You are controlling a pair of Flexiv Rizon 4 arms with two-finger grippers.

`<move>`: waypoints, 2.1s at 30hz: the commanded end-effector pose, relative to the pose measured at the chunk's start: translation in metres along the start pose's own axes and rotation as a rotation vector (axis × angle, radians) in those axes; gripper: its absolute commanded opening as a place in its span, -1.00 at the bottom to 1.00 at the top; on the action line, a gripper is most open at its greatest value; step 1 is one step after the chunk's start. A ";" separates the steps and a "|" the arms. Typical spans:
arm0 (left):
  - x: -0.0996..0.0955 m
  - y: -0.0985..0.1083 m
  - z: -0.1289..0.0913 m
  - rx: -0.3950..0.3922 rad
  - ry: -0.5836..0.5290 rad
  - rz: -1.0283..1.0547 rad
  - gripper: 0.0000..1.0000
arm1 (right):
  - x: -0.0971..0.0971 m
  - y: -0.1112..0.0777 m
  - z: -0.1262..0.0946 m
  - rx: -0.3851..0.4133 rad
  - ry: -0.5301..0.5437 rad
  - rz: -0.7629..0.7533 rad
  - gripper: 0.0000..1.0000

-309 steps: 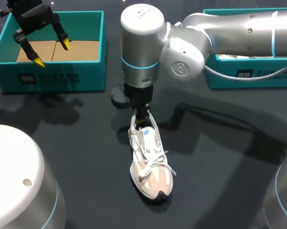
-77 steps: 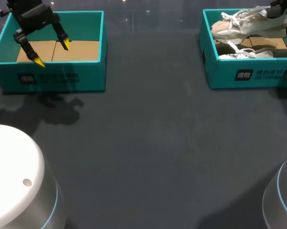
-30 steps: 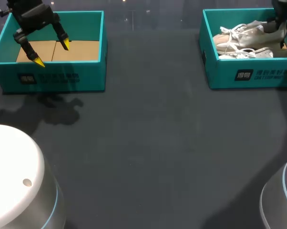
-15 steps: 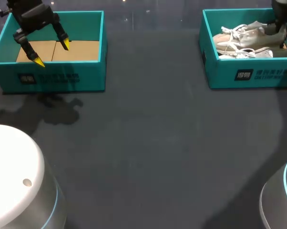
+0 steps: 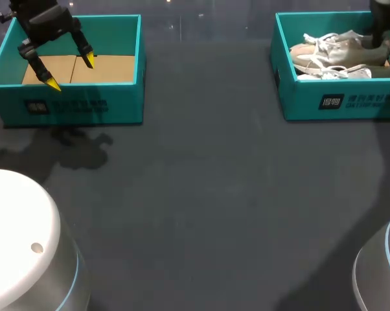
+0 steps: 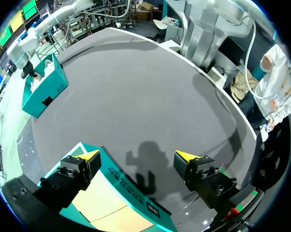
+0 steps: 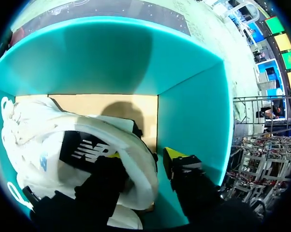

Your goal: Take the shoe out of the shoebox, open the shoe tongue, remove and reinsert the insole, then place the shoe into the shoebox

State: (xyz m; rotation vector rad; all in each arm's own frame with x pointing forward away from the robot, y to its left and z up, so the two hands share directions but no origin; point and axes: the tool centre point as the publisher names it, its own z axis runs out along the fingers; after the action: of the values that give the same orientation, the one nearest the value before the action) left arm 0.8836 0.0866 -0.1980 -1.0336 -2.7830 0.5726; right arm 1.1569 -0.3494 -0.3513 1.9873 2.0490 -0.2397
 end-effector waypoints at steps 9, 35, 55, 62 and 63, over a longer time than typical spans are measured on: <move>0.000 0.000 -0.001 -0.001 0.002 0.000 1.00 | -0.005 -0.008 -0.041 -0.019 0.008 0.022 0.14; 0.000 0.000 -0.001 -0.001 0.002 0.000 1.00 | 0.028 -0.075 -0.169 -0.055 0.112 0.009 1.00; -0.006 0.032 -0.049 -0.104 -0.154 -0.906 1.00 | 0.072 -0.137 -0.201 -0.026 0.125 0.059 1.00; -0.005 0.062 -0.056 -0.200 -0.238 -1.248 1.00 | 0.081 -0.149 -0.203 -0.004 0.127 0.073 1.00; -0.005 0.067 -0.058 -0.199 -0.246 -1.272 1.00 | 0.082 -0.152 -0.203 -0.001 0.129 0.080 1.00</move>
State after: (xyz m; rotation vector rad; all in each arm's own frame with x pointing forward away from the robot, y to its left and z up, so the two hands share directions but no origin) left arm 0.9385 0.1444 -0.1718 -0.1274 -3.0069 0.4712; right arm 0.9939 -0.2163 -0.1952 2.1287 2.0491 -0.1058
